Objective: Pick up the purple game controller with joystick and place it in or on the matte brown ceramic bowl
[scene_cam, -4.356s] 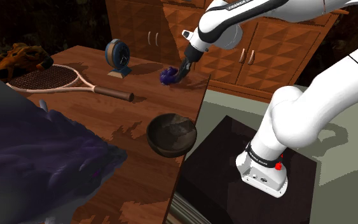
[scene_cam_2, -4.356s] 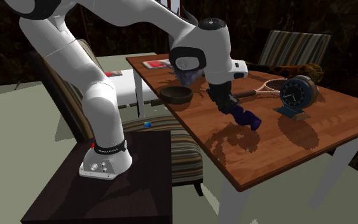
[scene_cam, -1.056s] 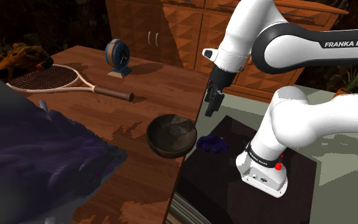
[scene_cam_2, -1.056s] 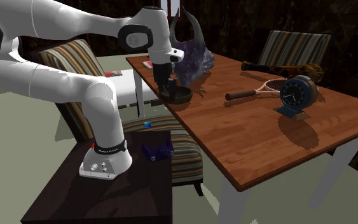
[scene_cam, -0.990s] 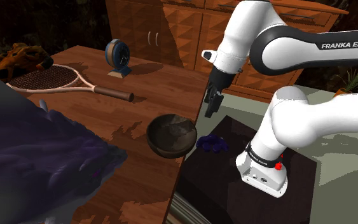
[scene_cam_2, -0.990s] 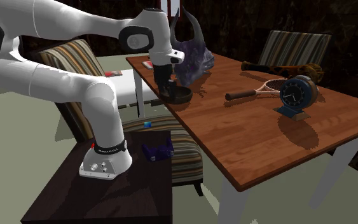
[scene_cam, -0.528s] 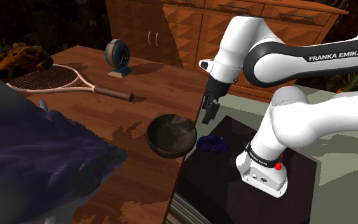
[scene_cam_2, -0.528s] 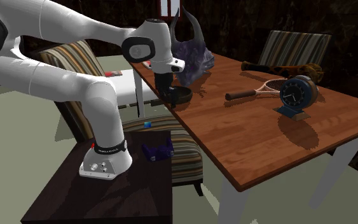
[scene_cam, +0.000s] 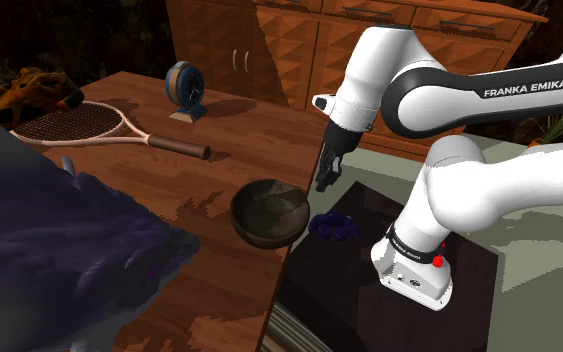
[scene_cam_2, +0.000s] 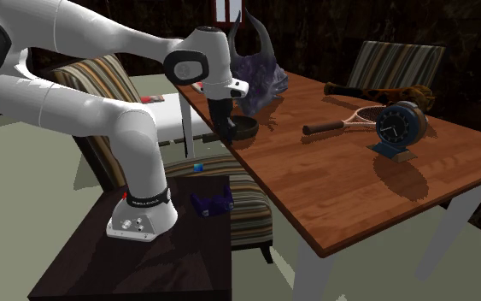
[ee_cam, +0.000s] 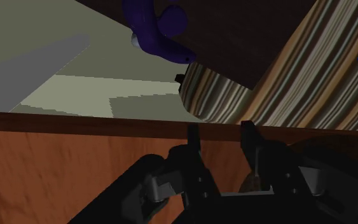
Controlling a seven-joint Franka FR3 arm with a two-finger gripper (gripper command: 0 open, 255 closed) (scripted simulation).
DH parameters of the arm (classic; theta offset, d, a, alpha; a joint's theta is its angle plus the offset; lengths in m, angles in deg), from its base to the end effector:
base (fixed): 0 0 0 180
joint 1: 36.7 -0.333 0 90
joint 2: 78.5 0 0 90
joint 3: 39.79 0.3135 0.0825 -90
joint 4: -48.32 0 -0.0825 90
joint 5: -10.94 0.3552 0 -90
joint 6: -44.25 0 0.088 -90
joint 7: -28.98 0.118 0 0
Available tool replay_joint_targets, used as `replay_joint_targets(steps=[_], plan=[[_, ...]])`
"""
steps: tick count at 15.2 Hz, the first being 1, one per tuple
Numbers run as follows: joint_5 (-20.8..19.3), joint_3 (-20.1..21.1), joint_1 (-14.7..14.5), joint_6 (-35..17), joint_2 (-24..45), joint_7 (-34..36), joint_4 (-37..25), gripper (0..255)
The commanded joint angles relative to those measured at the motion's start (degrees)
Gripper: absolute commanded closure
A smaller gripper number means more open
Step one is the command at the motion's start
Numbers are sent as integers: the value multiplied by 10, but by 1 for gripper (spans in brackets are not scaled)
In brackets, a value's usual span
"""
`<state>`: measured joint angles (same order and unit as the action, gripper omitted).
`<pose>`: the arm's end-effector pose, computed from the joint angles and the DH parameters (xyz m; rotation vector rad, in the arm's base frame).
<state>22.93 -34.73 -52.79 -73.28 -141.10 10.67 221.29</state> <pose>0.2067 0.0883 0.3978 -2.9045 -0.8363 -0.1907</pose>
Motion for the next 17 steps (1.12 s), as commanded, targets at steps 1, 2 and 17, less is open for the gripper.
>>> replay_joint_targets(steps=[1, 2, 17], plan=[[0, 0, 0, 0, 0, 0, 0, 255], [0, 0, 0, 0, 0, 0, 0, 255], [-53, -18, 70, -78, 231, -35, -4, 0]])
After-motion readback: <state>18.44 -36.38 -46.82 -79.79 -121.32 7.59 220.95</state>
